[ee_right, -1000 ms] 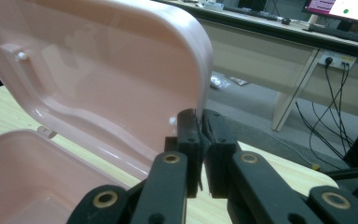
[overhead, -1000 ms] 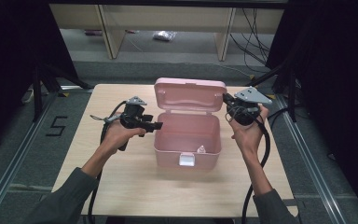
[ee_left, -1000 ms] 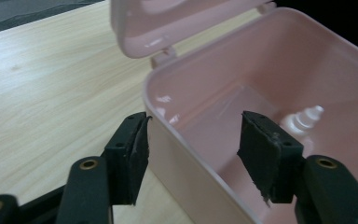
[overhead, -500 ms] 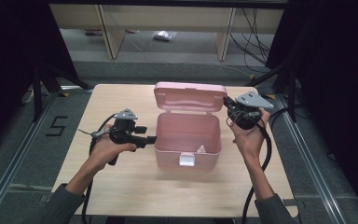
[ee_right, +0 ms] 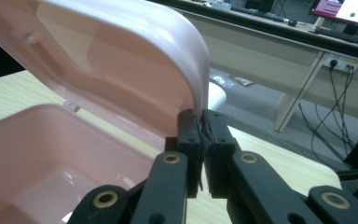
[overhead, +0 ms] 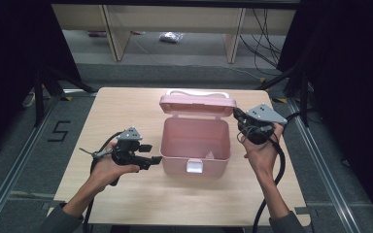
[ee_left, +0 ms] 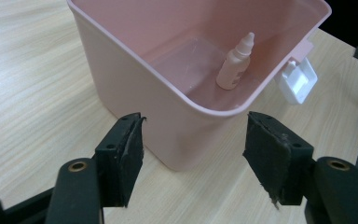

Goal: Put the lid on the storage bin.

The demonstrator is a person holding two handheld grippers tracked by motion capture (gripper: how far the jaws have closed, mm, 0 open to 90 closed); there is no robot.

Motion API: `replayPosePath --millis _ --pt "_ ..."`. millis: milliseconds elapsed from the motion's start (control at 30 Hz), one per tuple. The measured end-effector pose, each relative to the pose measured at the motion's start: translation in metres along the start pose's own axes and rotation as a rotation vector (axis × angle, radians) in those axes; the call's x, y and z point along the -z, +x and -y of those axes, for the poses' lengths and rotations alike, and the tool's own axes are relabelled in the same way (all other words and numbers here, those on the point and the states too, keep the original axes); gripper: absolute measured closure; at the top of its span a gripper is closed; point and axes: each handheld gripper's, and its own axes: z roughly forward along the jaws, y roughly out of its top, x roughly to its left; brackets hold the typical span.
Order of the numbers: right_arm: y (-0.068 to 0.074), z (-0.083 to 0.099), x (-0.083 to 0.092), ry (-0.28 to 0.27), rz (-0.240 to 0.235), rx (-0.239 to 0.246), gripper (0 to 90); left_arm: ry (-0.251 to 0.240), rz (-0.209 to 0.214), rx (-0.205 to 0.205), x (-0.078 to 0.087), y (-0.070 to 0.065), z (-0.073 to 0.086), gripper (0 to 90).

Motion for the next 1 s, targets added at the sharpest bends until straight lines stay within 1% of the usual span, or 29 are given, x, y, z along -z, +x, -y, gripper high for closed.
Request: replayPosePath --millis 33,67,133,167,200,267,300,333,367,400,433,467,533,567,600,667,700,733,767,800,833,867,900,933,967,1000 --pt "-0.001 0.001 -0.001 -0.018 -0.001 0.018 87.2 -0.009 0.002 0.0 0.001 -0.001 0.001 36.6" --pt "0.0 0.002 0.0 -0.016 0.007 0.006 87.0 -0.013 0.002 -0.001 0.001 -0.001 0.002 36.2" --pt "0.0 0.002 0.002 -0.002 -0.01 0.002 86.9 0.0 -0.016 -0.007 0.001 -0.001 0.005 34.8" --pt "0.001 0.003 0.002 -0.014 0.001 0.003 86.9 -0.002 -0.009 -0.006 0.0 -0.001 0.006 34.3" --pt "0.0 0.003 0.002 -0.023 0.005 0.016 86.8 0.003 -0.013 -0.006 -0.001 -0.001 0.007 34.2" --pt "0.001 0.004 0.002 -0.022 -0.007 0.01 86.8 0.005 -0.017 -0.012 -0.003 -0.002 0.009 33.5" --pt "0.002 0.004 0.004 -0.003 -0.013 -0.006 86.8 0.02 -0.017 -0.027 -0.003 -0.001 0.01 33.3" --pt "0.001 0.005 0.004 -0.005 -0.011 0.004 86.7 0.011 -0.017 -0.022 -0.004 -0.002 0.011 32.8" --pt "0.001 0.005 0.004 -0.023 -0.006 0.015 86.7 0.016 -0.025 -0.022 -0.005 -0.002 0.012 32.5" --pt "0.001 0.006 0.004 -0.021 -0.006 0.012 86.6 0.017 -0.018 -0.02 -0.006 -0.001 0.013 32.2" --pt "0.002 0.006 0.005 -0.018 -0.007 0.007 86.6 0.023 -0.028 -0.021 -0.006 -0.001 0.013 32.0" --pt "0.001 0.007 0.006 -0.017 -0.011 0.016 86.5 0.021 -0.023 -0.015 -0.007 -0.001 0.014 31.5" --pt "0.001 0.008 0.006 -0.021 -0.015 0.002 86.2 0.027 -0.028 -0.022 -0.007 0.0 0.014 30.7" --pt "0.001 0.008 0.006 -0.013 -0.023 -0.01 86.0 0.025 -0.029 -0.02 -0.006 0.0 0.015 30.6" --pt "0.001 0.008 0.006 -0.019 -0.024 -0.005 85.9 0.024 -0.027 -0.018 -0.006 0.0 0.015 30.6" --pt "0.003 0.009 0.008 -0.011 -0.028 -0.022 85.7 0.02 -0.028 -0.012 -0.006 -0.001 0.016 30.6" --pt "0.002 0.01 0.008 -0.024 -0.022 -0.005 85.7 0.025 -0.032 -0.014 -0.005 -0.001 0.017 30.6" --pt "0.003 0.01 0.01 -0.004 -0.032 -0.017 85.6 0.021 -0.034 -0.014 -0.005 -0.001 0.017 30.6" --pt "0.004 0.011 0.01 -0.01 -0.025 -0.022 85.5 0.029 -0.035 -0.021 -0.005 -0.001 0.018 30.5" --pt "0.003 0.011 0.01 -0.019 -0.021 0.0 85.4 0.029 -0.036 -0.021 -0.004 -0.002 0.018 30.5" --pt "0.004 0.012 0.011 -0.019 -0.02 -0.001 85.2 0.045 -0.038 -0.042 -0.003 0.0 0.018 30.5" --pt "0.005 0.012 0.012 -0.001 -0.033 -0.016 85.1 0.027 -0.04 -0.022 -0.004 -0.002 0.019 30.6" --pt "0.004 0.013 0.012 -0.02 -0.029 -0.003 85.0 0.023 -0.041 -0.018 -0.005 -0.002 0.019 30.5" --pt "0.004 0.013 0.013 -0.024 -0.029 -0.003 84.9 0.019 -0.042 -0.017 -0.005 -0.002 0.019 30.5" --pt "0.004 0.013 0.013 -0.024 -0.042 -0.009 84.8 0.019 -0.042 -0.016 -0.005 -0.001 0.019 30.5" --pt "0.003 0.013 0.015 -0.024 -0.032 0.0 84.7 0.029 -0.041 -0.022 -0.005 -0.001 0.019 30.5"
